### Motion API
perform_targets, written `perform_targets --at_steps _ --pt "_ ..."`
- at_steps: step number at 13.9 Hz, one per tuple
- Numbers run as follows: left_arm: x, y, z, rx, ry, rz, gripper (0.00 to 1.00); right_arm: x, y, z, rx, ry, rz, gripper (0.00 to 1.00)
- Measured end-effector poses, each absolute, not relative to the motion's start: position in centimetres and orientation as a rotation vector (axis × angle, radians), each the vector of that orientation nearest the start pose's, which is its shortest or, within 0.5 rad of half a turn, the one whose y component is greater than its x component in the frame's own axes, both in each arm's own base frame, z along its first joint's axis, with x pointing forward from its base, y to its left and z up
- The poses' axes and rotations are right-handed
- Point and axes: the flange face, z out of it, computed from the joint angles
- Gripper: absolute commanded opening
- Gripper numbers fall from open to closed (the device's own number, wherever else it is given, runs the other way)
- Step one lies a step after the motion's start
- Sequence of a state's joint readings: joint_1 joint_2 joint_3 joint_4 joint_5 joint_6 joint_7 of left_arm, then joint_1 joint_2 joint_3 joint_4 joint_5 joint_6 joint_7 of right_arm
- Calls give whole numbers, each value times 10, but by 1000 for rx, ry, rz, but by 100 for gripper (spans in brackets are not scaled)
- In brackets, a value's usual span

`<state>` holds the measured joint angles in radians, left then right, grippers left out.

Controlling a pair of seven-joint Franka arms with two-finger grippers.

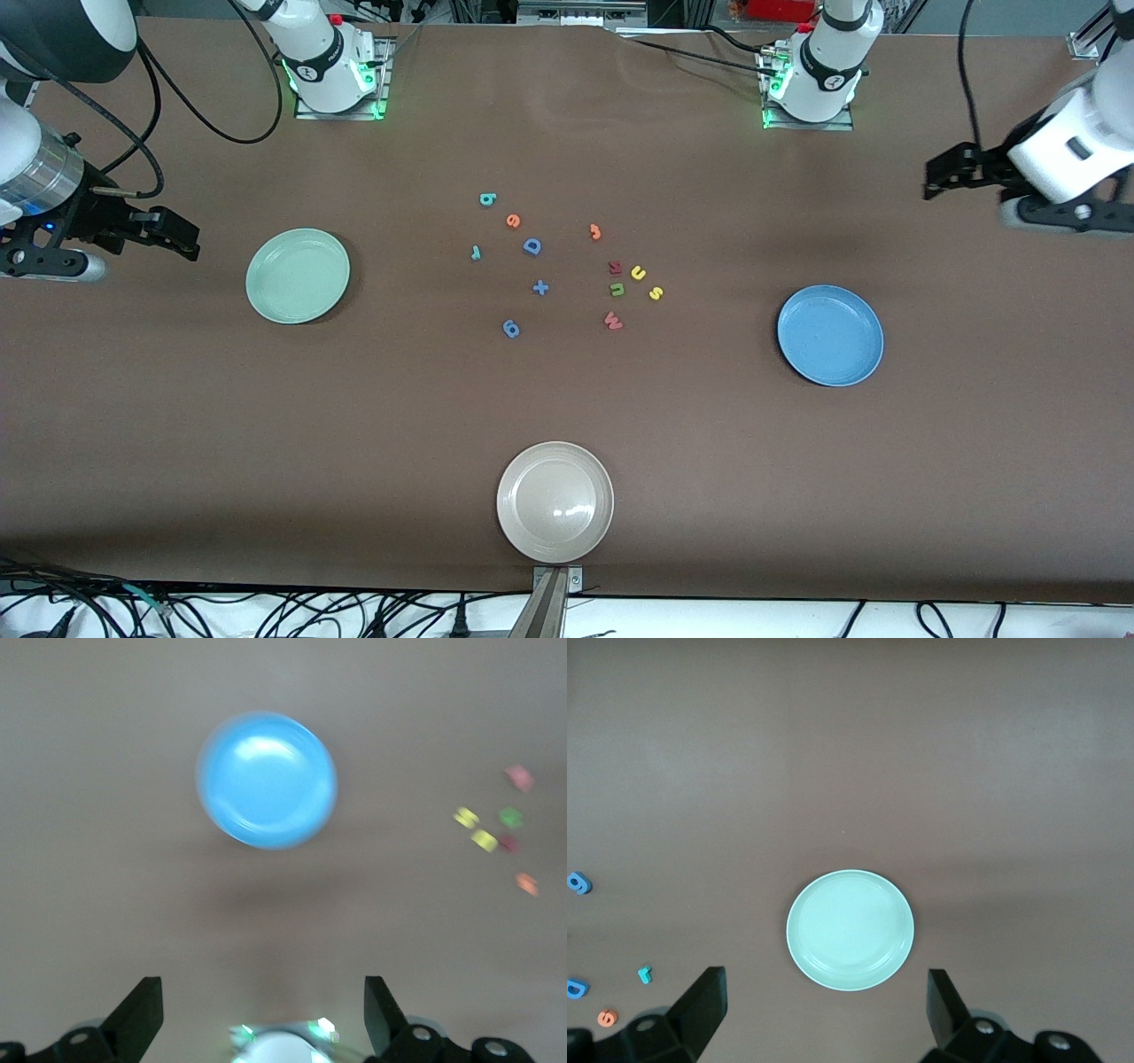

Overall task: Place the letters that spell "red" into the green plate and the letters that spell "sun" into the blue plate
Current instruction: 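Move the left gripper and the right gripper toward the foam letters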

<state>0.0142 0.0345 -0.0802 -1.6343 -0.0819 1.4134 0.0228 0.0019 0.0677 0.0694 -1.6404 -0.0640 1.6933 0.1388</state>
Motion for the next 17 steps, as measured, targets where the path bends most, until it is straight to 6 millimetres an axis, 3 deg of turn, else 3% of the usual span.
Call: perform_targets --at_steps 2,3,7,10,17 --pt "559 -62 517 -3198 181 532 100 581 35 563 -3200 93 15 100" --pt "565 -65 503 -3195 187 561 100 581 35 563 -3200 93 15 100" --pt "569 -73 503 -3198 212 551 100 580 36 563 -3200 92 17 100" --pt "575 -89 489 -3200 252 542 100 580 37 561 -3201 87 26 100" --pt "578 -94 481 -3199 265 552 100 579 38 558 -3202 86 36 100"
